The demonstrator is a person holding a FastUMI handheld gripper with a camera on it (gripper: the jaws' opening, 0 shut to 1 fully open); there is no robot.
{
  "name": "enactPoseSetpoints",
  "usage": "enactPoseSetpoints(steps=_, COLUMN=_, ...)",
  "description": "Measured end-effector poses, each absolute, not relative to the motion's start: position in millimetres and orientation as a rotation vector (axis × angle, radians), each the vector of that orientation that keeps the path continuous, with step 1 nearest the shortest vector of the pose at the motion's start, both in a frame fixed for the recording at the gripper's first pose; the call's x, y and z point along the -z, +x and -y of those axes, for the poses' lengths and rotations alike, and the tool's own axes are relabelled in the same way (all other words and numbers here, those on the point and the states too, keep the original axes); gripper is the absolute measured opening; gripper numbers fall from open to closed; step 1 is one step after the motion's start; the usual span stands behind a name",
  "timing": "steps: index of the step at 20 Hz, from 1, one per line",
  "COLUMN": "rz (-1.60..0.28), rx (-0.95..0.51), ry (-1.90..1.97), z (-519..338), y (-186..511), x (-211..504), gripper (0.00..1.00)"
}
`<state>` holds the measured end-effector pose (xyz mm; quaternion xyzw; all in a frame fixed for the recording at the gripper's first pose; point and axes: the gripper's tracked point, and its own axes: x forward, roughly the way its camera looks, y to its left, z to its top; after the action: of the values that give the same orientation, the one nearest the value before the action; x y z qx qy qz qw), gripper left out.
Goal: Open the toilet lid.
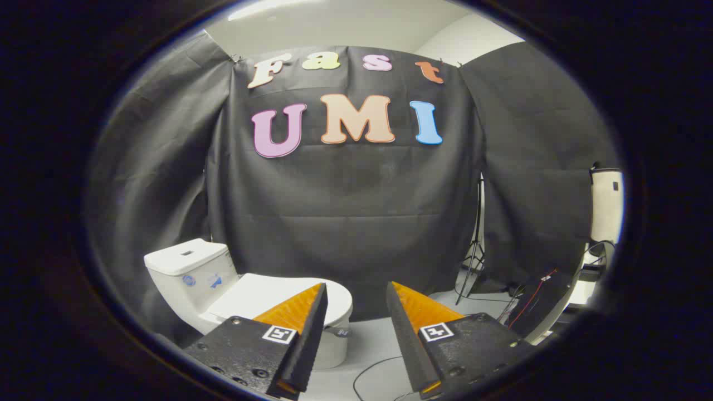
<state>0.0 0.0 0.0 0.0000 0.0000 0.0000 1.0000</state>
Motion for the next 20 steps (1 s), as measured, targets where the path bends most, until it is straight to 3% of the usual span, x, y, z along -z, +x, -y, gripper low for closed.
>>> enactPoseSetpoints(steps=20, rz=0.021, rx=0.004, ry=0.110, z=7.9, y=6.8, x=2.5, gripper=0.67)
